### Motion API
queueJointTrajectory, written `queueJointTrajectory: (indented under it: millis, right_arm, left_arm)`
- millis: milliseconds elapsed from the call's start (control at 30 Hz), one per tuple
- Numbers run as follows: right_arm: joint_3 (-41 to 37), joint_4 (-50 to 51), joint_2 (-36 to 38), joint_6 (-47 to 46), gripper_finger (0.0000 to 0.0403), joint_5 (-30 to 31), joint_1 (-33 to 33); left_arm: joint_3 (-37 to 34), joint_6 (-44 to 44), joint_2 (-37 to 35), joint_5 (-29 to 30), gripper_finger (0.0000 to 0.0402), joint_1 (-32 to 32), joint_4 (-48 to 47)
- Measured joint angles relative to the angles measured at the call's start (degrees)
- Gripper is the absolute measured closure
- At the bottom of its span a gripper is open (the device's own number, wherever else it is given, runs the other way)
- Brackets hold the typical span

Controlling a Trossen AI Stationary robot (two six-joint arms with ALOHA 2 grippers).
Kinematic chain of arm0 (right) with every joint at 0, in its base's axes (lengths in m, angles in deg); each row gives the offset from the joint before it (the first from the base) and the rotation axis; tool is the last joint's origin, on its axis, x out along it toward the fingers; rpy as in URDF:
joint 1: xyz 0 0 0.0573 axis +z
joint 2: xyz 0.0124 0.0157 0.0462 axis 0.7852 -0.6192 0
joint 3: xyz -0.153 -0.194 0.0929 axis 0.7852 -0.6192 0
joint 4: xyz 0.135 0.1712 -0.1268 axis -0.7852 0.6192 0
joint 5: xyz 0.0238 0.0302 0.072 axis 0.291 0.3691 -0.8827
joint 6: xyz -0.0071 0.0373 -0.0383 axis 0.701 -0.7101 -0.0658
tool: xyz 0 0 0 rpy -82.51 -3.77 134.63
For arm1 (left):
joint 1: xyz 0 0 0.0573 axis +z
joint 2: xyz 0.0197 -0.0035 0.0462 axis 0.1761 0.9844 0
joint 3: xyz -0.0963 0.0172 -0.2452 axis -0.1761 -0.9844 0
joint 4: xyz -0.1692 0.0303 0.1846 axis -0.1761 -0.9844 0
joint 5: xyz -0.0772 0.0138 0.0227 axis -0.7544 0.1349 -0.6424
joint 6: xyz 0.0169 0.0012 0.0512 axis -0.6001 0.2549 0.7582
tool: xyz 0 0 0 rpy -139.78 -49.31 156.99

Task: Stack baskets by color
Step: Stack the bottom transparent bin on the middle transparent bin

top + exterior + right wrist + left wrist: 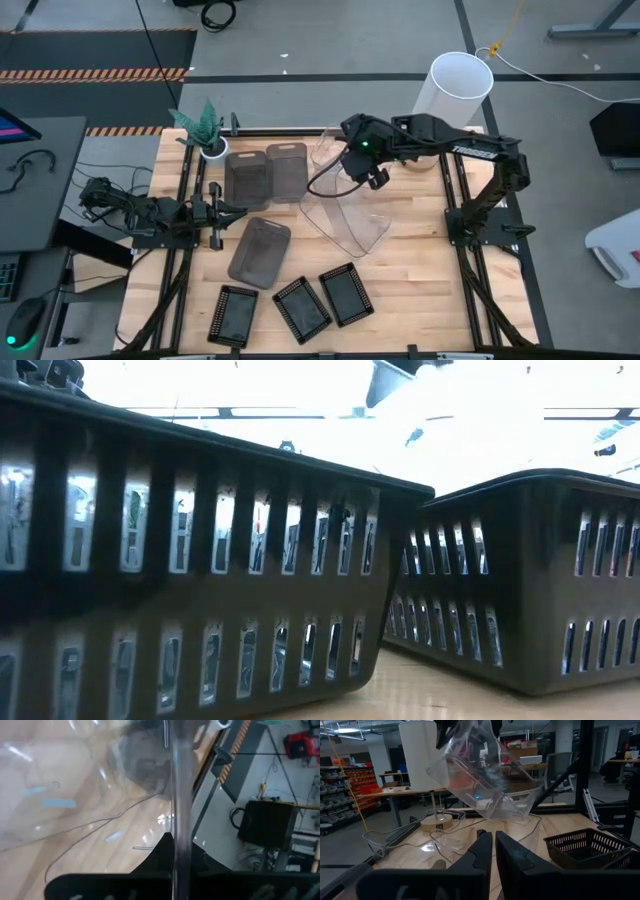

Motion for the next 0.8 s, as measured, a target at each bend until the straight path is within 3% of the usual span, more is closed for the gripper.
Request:
queueJointTrajectory:
  millis: [233,500,800]
  right_arm:
    - [3.7,2.4,-0.6,1.1,0.0398,-0.1,-0.1]
    - [12.2,6.9,-0.5,0.9,0.0398,-9.2,-1.7]
    - [12.4,9.7,-3.9,-0.5,0.0399,-15.1,-2.5]
  left_arm:
    - [0.0,0.0,0.0,0.0,0.0365,0.0,0.2]
    - [0.0,0.0,0.0,0.0,0.0376,0.0,0.0]
    - [0.0,0.0,0.0,0.0,0.0367,0.0,0.0]
